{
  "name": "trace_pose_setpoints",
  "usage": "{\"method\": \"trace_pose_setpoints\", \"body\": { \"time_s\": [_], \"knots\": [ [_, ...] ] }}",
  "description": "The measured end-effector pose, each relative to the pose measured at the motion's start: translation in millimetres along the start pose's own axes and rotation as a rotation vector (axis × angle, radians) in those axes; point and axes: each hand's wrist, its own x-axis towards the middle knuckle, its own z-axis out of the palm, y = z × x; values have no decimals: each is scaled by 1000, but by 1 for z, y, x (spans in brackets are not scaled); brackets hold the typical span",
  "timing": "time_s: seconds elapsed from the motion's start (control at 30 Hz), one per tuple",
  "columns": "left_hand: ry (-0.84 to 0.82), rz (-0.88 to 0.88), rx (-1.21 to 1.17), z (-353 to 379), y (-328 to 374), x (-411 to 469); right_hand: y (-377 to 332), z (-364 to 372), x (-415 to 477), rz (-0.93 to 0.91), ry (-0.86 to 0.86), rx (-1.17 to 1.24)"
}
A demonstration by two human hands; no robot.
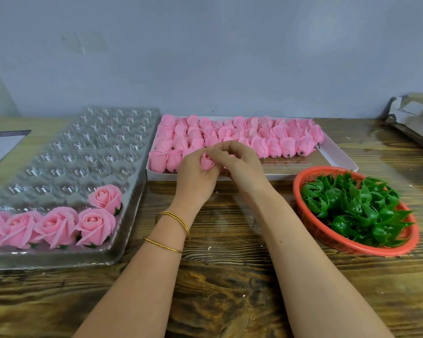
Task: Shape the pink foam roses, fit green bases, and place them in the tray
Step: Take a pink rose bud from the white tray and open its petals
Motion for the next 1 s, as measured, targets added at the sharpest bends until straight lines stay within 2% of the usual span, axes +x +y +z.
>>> {"method": "trace_pose_setpoints", "body": {
  "time_s": [0.57,0.67,0.8,1.0],
  "knots": [
    [10,-19,-27,-1,1,1,3,2,1,-72,-8,-127],
    [60,-54,-84,-1,-4,2,5,3,1,-71,-9,-50],
    [151,-120,-174,-2,-5,5,5,0,5,26,6,102],
    [192,-219,-289,0,-4,5,6,0,0,-13,-101,-84]
  ]
}}
